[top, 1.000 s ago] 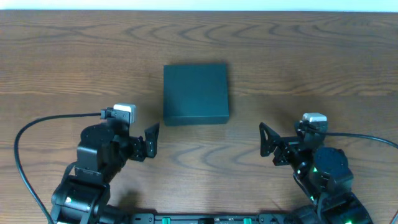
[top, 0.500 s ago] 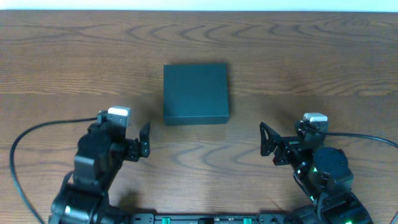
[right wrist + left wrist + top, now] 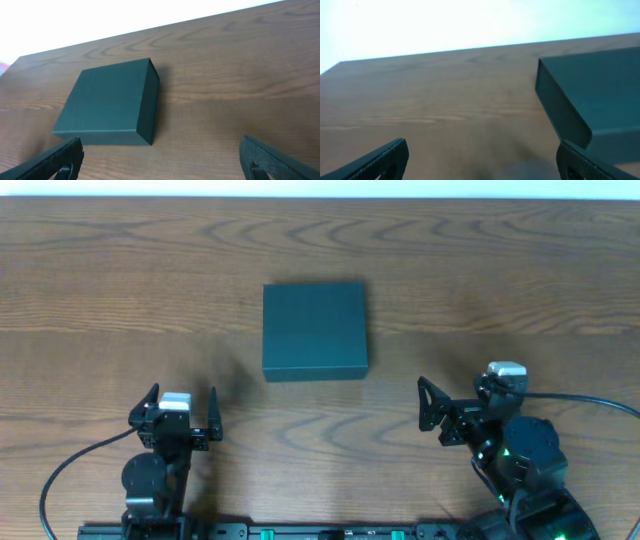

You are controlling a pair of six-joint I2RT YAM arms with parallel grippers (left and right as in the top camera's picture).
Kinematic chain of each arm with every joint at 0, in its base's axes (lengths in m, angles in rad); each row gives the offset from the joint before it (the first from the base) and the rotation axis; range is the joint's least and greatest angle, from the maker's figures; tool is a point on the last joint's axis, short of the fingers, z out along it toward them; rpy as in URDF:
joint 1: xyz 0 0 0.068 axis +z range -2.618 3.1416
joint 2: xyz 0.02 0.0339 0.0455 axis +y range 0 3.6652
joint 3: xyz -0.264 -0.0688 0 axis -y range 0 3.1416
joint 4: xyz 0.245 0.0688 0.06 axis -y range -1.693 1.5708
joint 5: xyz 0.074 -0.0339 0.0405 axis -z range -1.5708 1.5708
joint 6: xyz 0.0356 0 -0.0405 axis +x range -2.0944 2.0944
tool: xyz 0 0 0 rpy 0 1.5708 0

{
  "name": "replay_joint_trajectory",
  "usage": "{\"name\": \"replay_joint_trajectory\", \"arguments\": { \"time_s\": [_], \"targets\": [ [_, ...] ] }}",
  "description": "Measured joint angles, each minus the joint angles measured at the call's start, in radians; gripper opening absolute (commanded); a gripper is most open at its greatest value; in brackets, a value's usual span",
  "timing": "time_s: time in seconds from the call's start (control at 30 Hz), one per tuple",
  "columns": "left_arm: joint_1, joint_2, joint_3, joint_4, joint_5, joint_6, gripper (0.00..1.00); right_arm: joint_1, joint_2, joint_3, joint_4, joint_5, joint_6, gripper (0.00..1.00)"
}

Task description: Pack container

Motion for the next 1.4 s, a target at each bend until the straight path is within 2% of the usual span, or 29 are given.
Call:
{"name": "replay_joint_trajectory", "arguments": {
  "time_s": [0.23, 1.17, 1.27, 1.4],
  "targets": [
    [0.004, -0.046, 0.000, 0.001, 0.001, 0.018, 0.96, 0.000, 0.000, 0.000, 0.000, 0.000, 0.000, 0.99],
    [0.004, -0.046, 0.000, 0.002, 0.002, 0.021, 0.96, 0.000, 0.000, 0.000, -0.001, 0.000, 0.000, 0.99],
    [0.004, -0.046, 0.000, 0.002, 0.002, 0.021, 0.96, 0.000, 0.000, 0.000, -0.051, 0.018, -0.004, 0.99],
    [0.004, -0.046, -0.001, 0.003, 0.002, 0.021, 0.95, 0.000, 0.000, -0.001, -0.106, 0.140, -0.066, 0.99]
  ]
}}
